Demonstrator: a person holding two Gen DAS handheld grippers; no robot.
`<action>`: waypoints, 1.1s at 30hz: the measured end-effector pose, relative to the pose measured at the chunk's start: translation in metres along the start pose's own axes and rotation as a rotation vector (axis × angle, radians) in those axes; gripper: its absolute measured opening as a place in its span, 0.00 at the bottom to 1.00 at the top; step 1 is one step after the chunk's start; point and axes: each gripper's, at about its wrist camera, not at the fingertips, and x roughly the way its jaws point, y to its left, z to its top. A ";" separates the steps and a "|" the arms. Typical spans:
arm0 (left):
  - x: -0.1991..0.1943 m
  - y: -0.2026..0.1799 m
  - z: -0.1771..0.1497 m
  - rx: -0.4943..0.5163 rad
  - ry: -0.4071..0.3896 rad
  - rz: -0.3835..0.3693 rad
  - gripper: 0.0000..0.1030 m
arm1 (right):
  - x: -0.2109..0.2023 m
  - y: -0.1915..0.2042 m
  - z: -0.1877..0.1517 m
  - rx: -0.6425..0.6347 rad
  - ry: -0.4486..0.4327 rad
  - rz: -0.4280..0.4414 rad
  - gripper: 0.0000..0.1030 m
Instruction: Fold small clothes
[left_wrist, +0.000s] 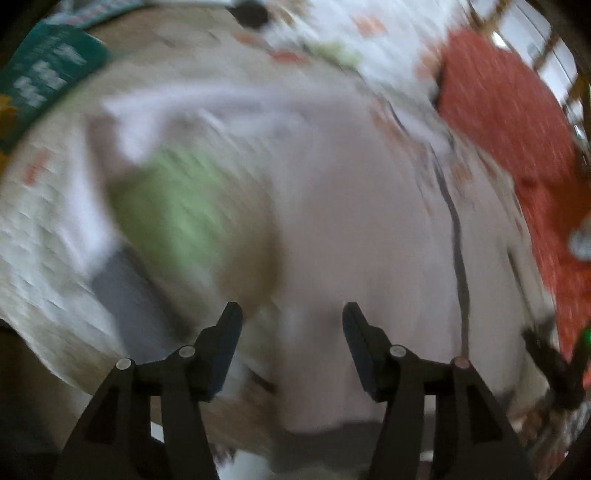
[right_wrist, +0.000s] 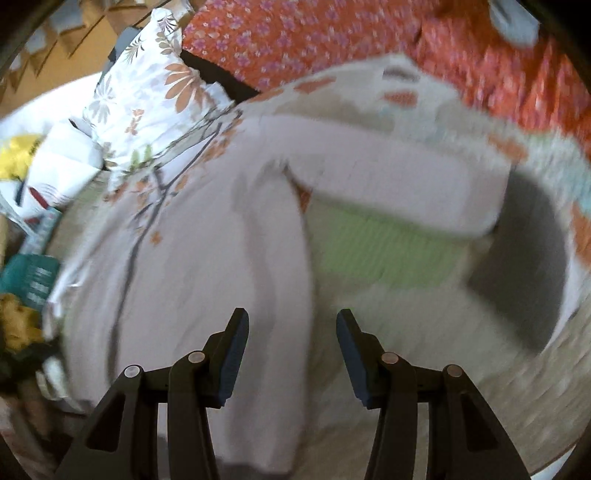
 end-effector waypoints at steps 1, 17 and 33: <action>0.005 -0.009 -0.006 0.029 0.017 0.005 0.62 | -0.001 0.005 -0.005 -0.015 -0.003 -0.012 0.52; -0.032 0.008 -0.037 0.031 -0.018 0.038 0.08 | -0.023 0.005 -0.049 -0.019 0.090 0.085 0.10; -0.025 -0.082 0.047 0.224 -0.263 0.054 0.62 | -0.039 -0.069 0.035 -0.111 0.004 -0.497 0.09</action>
